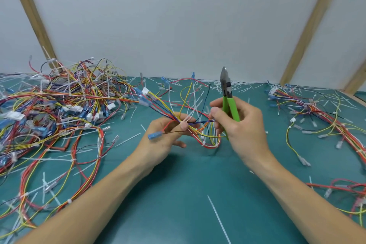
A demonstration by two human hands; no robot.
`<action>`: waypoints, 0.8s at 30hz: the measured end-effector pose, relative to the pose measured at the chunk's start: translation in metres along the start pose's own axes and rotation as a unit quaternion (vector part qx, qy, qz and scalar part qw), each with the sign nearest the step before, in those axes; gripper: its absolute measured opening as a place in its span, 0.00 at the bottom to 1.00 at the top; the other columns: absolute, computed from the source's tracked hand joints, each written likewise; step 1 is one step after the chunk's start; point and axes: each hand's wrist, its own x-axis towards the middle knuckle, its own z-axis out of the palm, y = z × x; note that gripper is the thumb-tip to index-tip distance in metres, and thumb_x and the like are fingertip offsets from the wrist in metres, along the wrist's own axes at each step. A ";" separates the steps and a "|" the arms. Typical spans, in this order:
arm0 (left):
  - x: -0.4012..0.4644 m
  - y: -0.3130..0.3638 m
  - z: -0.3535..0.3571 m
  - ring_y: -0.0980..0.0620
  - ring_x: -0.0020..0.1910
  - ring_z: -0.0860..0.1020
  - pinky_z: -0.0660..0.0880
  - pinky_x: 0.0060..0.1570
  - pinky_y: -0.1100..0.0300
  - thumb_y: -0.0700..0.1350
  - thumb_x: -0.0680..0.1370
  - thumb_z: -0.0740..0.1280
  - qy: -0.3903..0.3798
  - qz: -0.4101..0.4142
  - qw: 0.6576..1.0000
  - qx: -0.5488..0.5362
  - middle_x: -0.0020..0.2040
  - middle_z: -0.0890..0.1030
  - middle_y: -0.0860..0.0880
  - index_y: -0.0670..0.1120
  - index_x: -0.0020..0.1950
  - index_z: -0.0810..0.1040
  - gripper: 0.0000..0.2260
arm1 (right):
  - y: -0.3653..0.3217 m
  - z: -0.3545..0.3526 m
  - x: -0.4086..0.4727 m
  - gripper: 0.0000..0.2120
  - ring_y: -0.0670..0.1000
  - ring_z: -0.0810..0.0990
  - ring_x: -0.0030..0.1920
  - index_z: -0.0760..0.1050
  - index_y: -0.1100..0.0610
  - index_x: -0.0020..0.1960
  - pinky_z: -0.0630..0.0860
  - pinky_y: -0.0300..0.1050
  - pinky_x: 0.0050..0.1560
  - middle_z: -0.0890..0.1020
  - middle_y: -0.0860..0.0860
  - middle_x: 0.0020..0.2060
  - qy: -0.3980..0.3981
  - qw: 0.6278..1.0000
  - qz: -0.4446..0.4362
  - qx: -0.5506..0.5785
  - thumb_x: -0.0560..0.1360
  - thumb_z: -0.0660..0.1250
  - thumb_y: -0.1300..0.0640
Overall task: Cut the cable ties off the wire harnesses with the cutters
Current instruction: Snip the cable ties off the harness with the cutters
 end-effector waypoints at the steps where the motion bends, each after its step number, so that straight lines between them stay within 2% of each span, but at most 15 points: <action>1: 0.000 -0.001 0.000 0.51 0.46 0.85 0.78 0.37 0.61 0.43 0.80 0.66 0.004 0.019 0.999 0.026 0.49 0.87 0.47 0.42 0.56 0.79 0.08 | 0.000 0.000 0.000 0.05 0.49 0.77 0.32 0.82 0.55 0.45 0.76 0.50 0.36 0.82 0.48 0.32 -0.006 1.000 -0.009 -0.015 0.77 0.73 0.64; 4: 0.001 -0.004 0.003 0.50 0.41 0.85 0.76 0.35 0.61 0.40 0.81 0.67 0.013 0.077 0.994 0.079 0.42 0.87 0.51 0.46 0.53 0.78 0.03 | -0.003 0.003 -0.005 0.03 0.43 0.78 0.32 0.82 0.57 0.45 0.74 0.37 0.37 0.82 0.44 0.32 -0.059 0.997 -0.034 -0.021 0.76 0.75 0.62; 5: 0.000 -0.004 0.004 0.50 0.40 0.85 0.75 0.34 0.63 0.42 0.80 0.68 0.017 0.085 0.993 0.081 0.40 0.86 0.51 0.48 0.51 0.78 0.02 | -0.003 0.005 -0.007 0.02 0.43 0.80 0.33 0.82 0.56 0.46 0.75 0.35 0.37 0.83 0.45 0.33 -0.074 0.996 -0.036 -0.023 0.75 0.75 0.61; 8: -0.001 -0.002 0.004 0.53 0.35 0.83 0.72 0.33 0.69 0.52 0.74 0.73 0.038 0.104 0.987 0.113 0.36 0.85 0.51 0.52 0.45 0.83 0.04 | -0.002 0.012 -0.014 0.01 0.56 0.82 0.35 0.83 0.52 0.45 0.78 0.49 0.39 0.85 0.53 0.35 -0.090 0.995 -0.025 -0.047 0.74 0.74 0.55; 9: 0.000 -0.002 0.002 0.52 0.32 0.82 0.71 0.32 0.69 0.52 0.74 0.75 0.054 0.115 0.983 0.136 0.35 0.84 0.50 0.52 0.43 0.84 0.05 | 0.000 0.013 -0.015 0.02 0.58 0.80 0.35 0.82 0.51 0.44 0.77 0.50 0.38 0.84 0.53 0.34 -0.087 0.994 -0.031 -0.058 0.75 0.74 0.55; 12: 0.000 -0.002 0.002 0.45 0.31 0.77 0.74 0.31 0.58 0.53 0.70 0.77 0.100 0.118 0.979 0.135 0.34 0.82 0.44 0.50 0.39 0.84 0.08 | 0.002 0.012 -0.015 0.06 0.57 0.76 0.32 0.80 0.50 0.42 0.73 0.48 0.35 0.81 0.51 0.31 -0.068 0.993 -0.048 -0.086 0.77 0.73 0.56; 14: 0.000 0.001 0.004 0.51 0.29 0.77 0.74 0.30 0.63 0.53 0.68 0.76 0.109 0.107 0.983 0.097 0.33 0.83 0.47 0.49 0.39 0.84 0.08 | 0.003 0.012 -0.013 0.06 0.51 0.76 0.31 0.80 0.50 0.42 0.74 0.46 0.35 0.80 0.49 0.31 -0.057 0.992 -0.055 -0.101 0.77 0.73 0.56; 16: -0.001 0.005 0.005 0.56 0.28 0.77 0.70 0.29 0.70 0.52 0.68 0.75 0.103 0.087 0.987 0.082 0.32 0.83 0.52 0.47 0.41 0.85 0.09 | 0.004 0.012 -0.013 0.06 0.47 0.77 0.32 0.80 0.50 0.42 0.74 0.43 0.36 0.81 0.46 0.31 -0.053 0.992 -0.050 -0.107 0.77 0.73 0.56; 20: -0.002 0.004 0.003 0.57 0.27 0.75 0.69 0.27 0.66 0.47 0.73 0.73 0.033 0.043 0.997 0.063 0.34 0.83 0.53 0.42 0.50 0.85 0.10 | 0.006 0.013 -0.013 0.06 0.42 0.78 0.30 0.80 0.53 0.42 0.72 0.34 0.36 0.80 0.42 0.30 -0.063 0.995 -0.033 -0.074 0.77 0.74 0.60; 22: -0.001 0.004 0.003 0.55 0.29 0.76 0.71 0.27 0.63 0.41 0.76 0.71 0.031 0.033 0.998 0.050 0.37 0.84 0.51 0.40 0.50 0.84 0.06 | 0.004 0.013 -0.013 0.06 0.42 0.76 0.29 0.81 0.55 0.42 0.72 0.33 0.34 0.80 0.43 0.29 -0.077 0.995 -0.027 -0.055 0.77 0.73 0.60; 24: -0.001 0.003 0.002 0.53 0.31 0.78 0.71 0.27 0.62 0.39 0.77 0.71 0.058 0.024 0.998 0.023 0.40 0.85 0.48 0.40 0.49 0.83 0.04 | 0.000 0.011 -0.013 0.04 0.44 0.76 0.29 0.82 0.55 0.43 0.73 0.37 0.33 0.82 0.49 0.30 -0.087 0.995 -0.020 -0.036 0.77 0.73 0.58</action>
